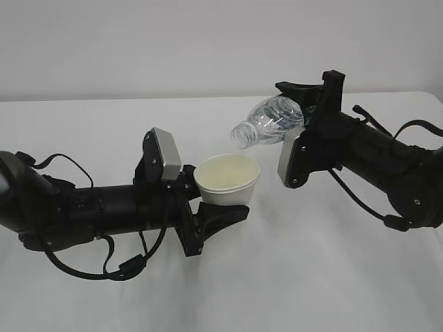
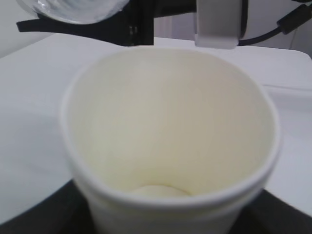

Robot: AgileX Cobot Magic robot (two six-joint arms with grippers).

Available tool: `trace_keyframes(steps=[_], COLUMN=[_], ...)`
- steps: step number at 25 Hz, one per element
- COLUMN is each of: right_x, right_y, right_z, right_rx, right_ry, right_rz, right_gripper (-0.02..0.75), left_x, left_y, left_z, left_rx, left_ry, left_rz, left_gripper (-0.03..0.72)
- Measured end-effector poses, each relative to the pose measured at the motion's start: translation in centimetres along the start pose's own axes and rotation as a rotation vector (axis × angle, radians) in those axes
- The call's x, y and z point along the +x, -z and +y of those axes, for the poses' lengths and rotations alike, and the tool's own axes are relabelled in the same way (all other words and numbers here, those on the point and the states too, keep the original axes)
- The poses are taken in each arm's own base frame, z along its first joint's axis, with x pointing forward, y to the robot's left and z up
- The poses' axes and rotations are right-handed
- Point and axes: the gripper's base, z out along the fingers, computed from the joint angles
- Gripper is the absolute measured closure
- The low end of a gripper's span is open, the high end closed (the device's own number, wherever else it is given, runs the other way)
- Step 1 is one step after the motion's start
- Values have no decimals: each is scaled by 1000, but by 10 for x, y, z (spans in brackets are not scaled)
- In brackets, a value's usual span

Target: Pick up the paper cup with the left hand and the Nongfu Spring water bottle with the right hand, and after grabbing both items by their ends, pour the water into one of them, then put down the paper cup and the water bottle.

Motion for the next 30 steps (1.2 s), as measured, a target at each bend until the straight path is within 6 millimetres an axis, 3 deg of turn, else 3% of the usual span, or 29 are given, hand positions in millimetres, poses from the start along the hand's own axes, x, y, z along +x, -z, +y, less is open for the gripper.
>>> trace_keyframes(steps=[30], right_x=[0], right_y=[0], right_z=[0], right_rx=[2], right_ry=[73], right_rz=[0], right_gripper=[265], left_x=[0], left_y=[0], left_z=[1], left_rx=[-12], left_ry=[5], left_rz=[-3], left_gripper=[244])
